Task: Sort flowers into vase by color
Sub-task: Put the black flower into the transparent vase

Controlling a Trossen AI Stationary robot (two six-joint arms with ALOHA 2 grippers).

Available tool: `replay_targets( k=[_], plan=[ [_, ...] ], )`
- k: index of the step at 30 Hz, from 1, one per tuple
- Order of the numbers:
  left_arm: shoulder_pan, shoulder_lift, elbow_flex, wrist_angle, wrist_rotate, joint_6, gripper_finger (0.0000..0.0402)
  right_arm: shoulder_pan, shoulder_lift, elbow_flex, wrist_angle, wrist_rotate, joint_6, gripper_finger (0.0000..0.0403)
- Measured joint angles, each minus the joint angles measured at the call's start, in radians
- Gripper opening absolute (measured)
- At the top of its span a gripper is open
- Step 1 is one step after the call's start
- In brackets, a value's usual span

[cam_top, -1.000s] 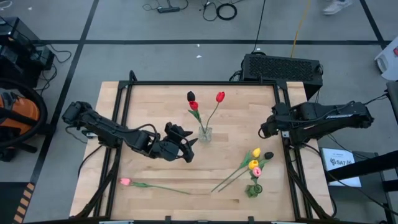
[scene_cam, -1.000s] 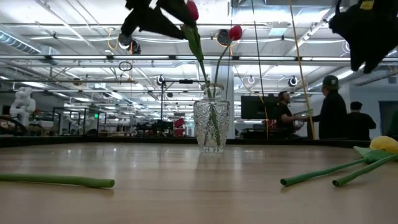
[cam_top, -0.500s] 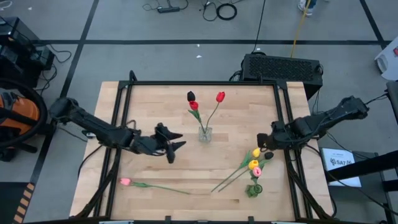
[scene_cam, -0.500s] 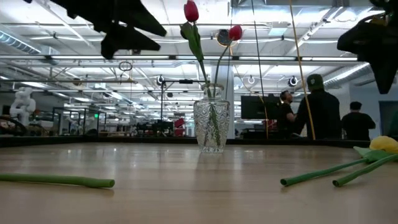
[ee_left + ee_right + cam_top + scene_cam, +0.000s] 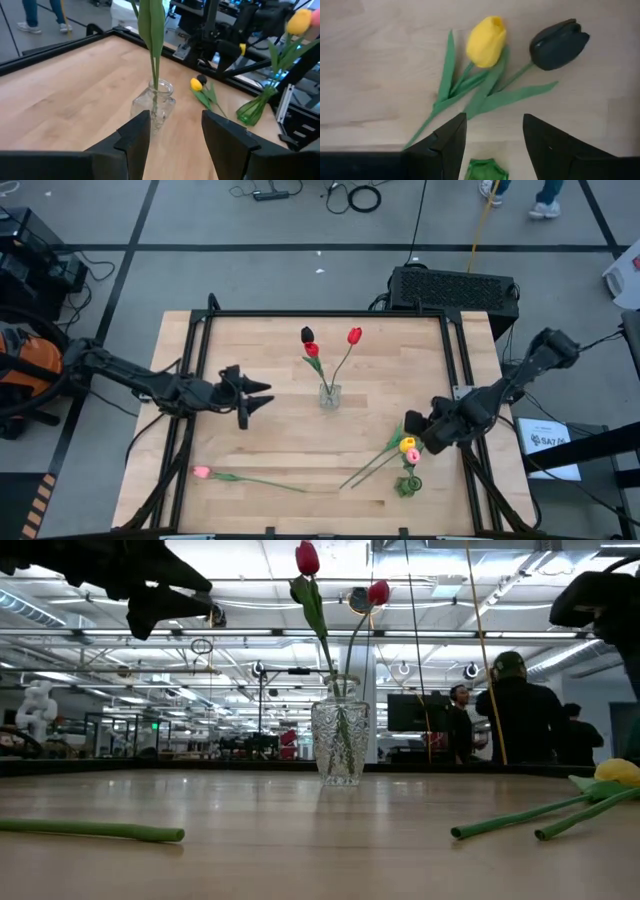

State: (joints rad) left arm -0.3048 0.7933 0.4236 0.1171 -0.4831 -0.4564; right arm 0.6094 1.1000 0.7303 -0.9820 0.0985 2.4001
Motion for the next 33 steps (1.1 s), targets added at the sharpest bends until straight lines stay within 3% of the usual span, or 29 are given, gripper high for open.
replay_targets(
  k=[5, 15, 25, 29, 33],
  plan=[
    [0.021, -0.024, -0.007, -0.003, 0.039, 0.002, 0.0184, 0.002, 0.066, 0.0, 0.006, -0.087, 0.001, 0.0187],
    [0.043, -0.024, -0.007, -0.007, 0.073, 0.008, 0.0184, -0.002, 0.143, -0.016, 0.021, -0.052, -0.004, 0.0187],
    [0.07, -0.024, -0.007, -0.002, 0.075, -0.006, 0.0184, -0.031, 0.215, -0.143, 0.242, -0.052, -0.007, 0.0184],
    [0.077, -0.024, -0.007, 0.012, 0.075, -0.016, 0.0184, -0.035, 0.22, -0.179, 0.285, -0.056, -0.02, 0.0156],
    [0.084, -0.023, -0.007, 0.012, 0.069, -0.035, 0.0184, -0.033, 0.22, -0.184, 0.265, -0.061, -0.036, 0.0102]
  ],
)
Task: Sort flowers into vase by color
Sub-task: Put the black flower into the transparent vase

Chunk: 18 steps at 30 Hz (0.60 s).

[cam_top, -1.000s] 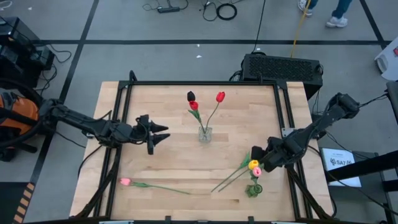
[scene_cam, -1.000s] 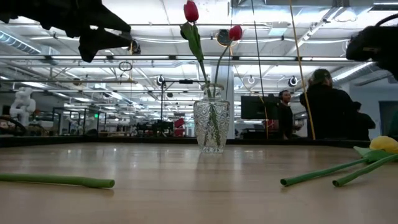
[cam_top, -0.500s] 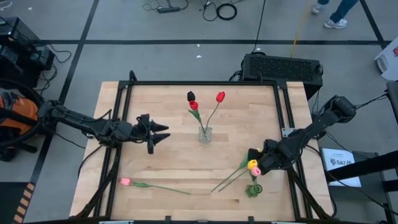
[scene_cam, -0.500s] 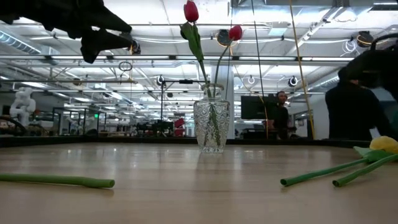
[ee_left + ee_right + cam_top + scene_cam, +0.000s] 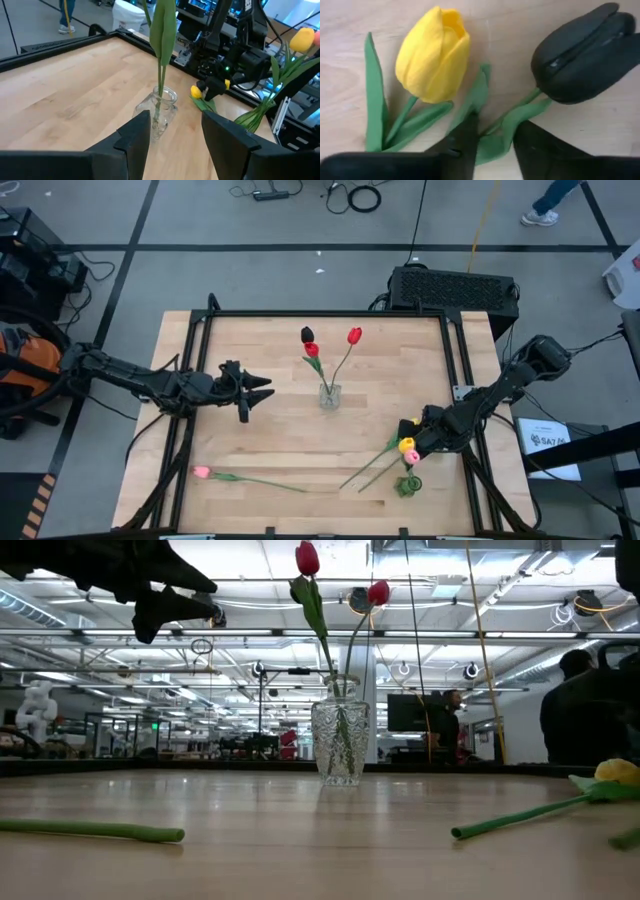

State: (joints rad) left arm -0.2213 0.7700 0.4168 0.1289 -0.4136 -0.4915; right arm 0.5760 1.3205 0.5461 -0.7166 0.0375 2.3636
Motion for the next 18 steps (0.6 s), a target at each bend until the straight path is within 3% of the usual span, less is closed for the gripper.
replay_targets(
  k=[6, 18],
  plan=[
    [0.004, 0.0, 0.0, 0.031, -0.022, 0.0, 0.0184, 0.001, -0.006, -0.001, -0.016, 0.074, -0.051, 0.0012],
    [0.025, 0.0, 0.0, 0.113, -0.058, -0.022, 0.0184, -0.001, -0.156, -0.007, -0.118, 0.383, -0.076, 0.0004]
  ],
)
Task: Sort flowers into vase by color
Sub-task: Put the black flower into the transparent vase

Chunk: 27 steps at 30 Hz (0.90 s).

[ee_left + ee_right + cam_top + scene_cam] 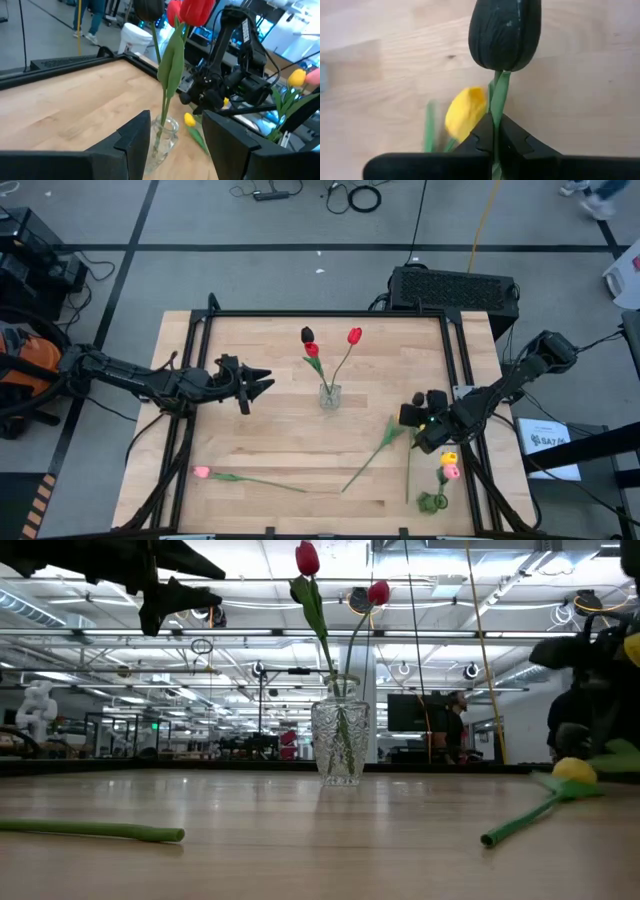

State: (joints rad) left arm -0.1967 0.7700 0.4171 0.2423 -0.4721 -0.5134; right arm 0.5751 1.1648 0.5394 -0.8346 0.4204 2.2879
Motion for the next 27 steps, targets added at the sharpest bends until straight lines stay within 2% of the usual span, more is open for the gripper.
replay_targets(
  k=[10, 14, 19, 21, 23, 27],
  plan=[
    [0.0, 0.0, 0.0, 0.013, 0.0, -0.004, 0.0184, 0.0, -0.214, 0.001, -0.052, 0.31, -0.075, 0.0002],
    [0.0, 0.0, 0.0, 0.011, -0.004, 0.028, 0.0184, 0.0, -0.328, 0.001, -0.064, 0.441, -0.159, 0.0002],
    [0.0, 0.0, 0.0, 0.01, -0.005, 0.105, 0.0184, 0.0, -0.487, 0.002, -0.04, 0.677, -0.335, 0.0002],
    [0.0, 0.0, 0.0, 0.01, -0.005, 0.106, 0.0184, 0.0, -0.552, 0.002, 0.013, 0.762, -0.453, 0.0002],
    [0.0, 0.0, 0.0, 0.01, -0.005, 0.106, 0.0184, 0.0, -0.607, 0.002, 0.103, 0.815, -0.651, 0.0002],
    [0.0, 0.0, 0.0, 0.009, -0.005, 0.111, 0.0184, 0.0, -0.675, 0.003, 0.44, 0.836, -1.225, 0.0002]
  ],
)
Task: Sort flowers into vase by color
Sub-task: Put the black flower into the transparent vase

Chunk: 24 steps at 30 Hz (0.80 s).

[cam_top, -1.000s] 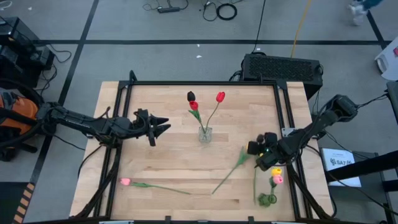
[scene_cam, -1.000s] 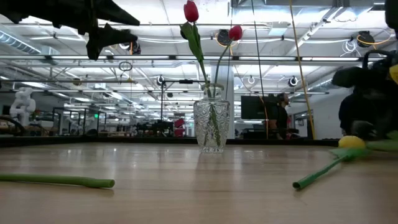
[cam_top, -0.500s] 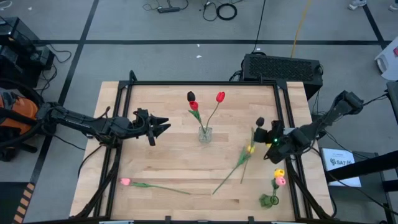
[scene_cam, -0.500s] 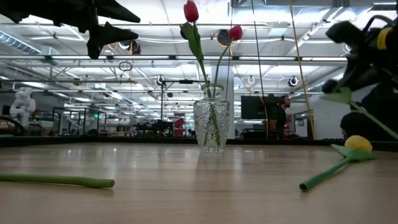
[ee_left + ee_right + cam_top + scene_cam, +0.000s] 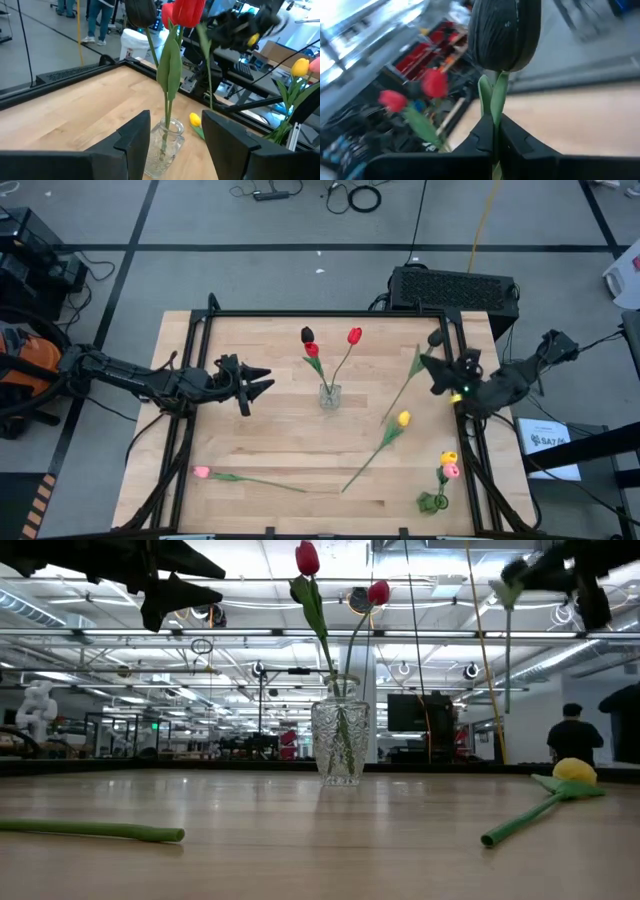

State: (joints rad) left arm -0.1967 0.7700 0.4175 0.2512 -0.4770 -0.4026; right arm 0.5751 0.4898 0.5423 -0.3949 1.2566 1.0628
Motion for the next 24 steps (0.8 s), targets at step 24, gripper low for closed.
replay_targets(
  k=[24],
  plan=[
    [0.0, 0.0, 0.0, -0.014, -0.029, 0.0, 0.0184, -0.166, 0.399, 0.001, 1.183, -0.474, -1.08, 0.0]
  ],
)
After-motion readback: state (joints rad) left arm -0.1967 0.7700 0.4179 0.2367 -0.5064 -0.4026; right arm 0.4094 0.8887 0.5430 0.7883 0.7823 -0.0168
